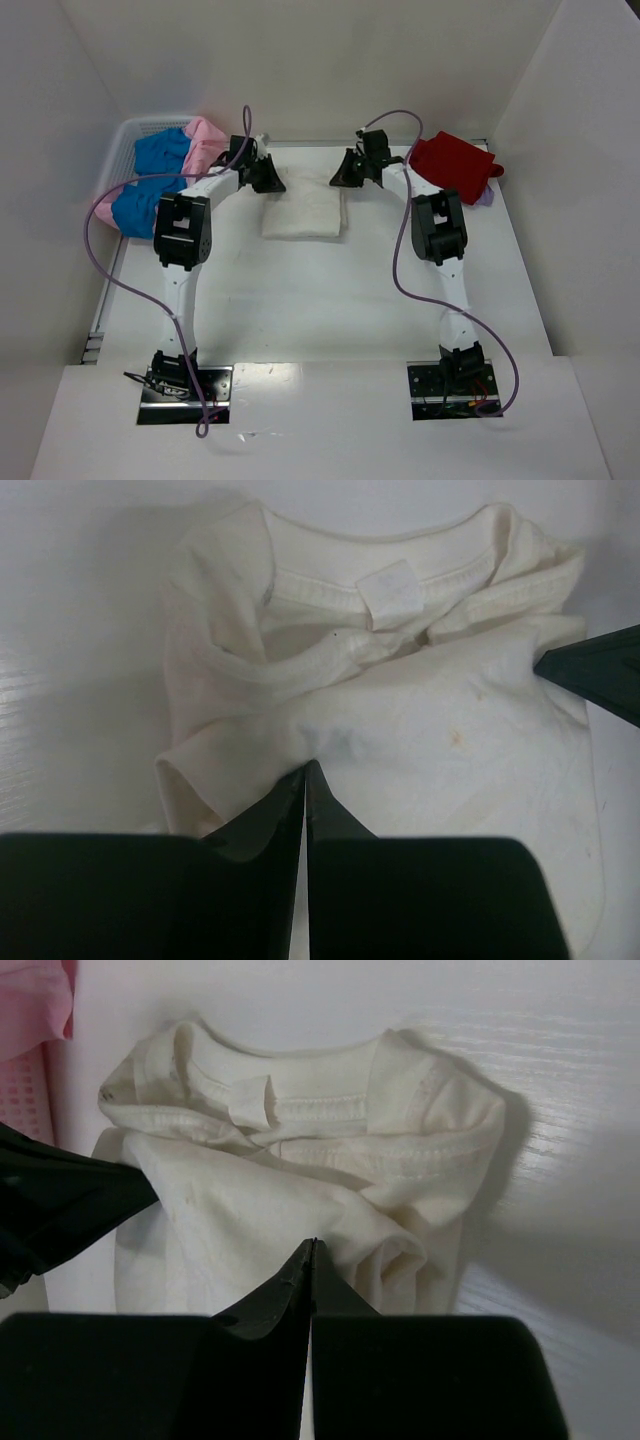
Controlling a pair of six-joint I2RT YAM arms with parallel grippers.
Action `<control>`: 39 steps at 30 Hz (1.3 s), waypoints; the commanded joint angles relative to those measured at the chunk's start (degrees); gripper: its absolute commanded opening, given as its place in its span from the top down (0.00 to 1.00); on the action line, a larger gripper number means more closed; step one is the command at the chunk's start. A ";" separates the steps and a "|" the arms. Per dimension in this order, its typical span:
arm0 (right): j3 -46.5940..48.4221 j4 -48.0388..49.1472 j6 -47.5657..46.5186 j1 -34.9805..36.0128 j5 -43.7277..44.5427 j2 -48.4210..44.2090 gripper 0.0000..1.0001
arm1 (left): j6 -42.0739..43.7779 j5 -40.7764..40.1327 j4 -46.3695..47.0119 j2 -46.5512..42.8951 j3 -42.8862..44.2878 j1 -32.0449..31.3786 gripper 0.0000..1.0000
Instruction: Fold and stack the t-shirts
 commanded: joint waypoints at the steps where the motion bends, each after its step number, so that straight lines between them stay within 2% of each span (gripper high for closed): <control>1: 3.16 -0.52 -1.65 -1.39 1.19 1.56 0.98 | 0.72 -1.59 0.31 1.94 1.79 1.07 0.91; 8: 7.44 -3.58 -3.63 -2.01 2.81 1.93 0.98 | 0.91 -3.41 -3.06 2.22 2.84 1.07 0.85; 13: 9.31 -5.45 -4.99 -2.53 3.98 -3.71 0.96 | 2.87 -1.68 -3.15 -4.35 0.50 1.07 0.74; 16: 8.09 -5.45 -5.58 -1.92 4.50 -8.61 0.95 | 5.57 2.11 -4.49 -8.85 1.09 1.07 0.60; 20: 4.71 -3.69 -5.96 -0.78 4.12 -14.64 0.95 | 7.66 5.15 -7.78 -14.73 2.36 0.37 0.50; 23: -0.85 -1.28 -5.20 -0.11 0.57 -18.37 0.95 | 7.67 9.39 -6.95 -20.03 -1.34 -1.28 0.47; 27: -9.35 4.03 -2.12 1.11 -4.69 -20.14 0.95 | 6.88 12.41 -3.36 -24.33 -8.50 -4.82 0.51; 33: -15.29 6.24 -0.95 3.93 -8.91 -18.26 0.95 | -0.28 12.59 6.72 -25.66 -22.53 -7.80 0.77; 36: -15.91 5.72 -0.95 4.53 -8.92 -16.17 0.96 | -2.60 13.93 10.84 -24.14 -27.98 -7.81 0.85; 39: -16.53 5.72 -1.48 4.94 -8.18 -14.17 0.97 | -3.14 15.13 11.37 -21.48 -29.06 -7.81 0.90</control>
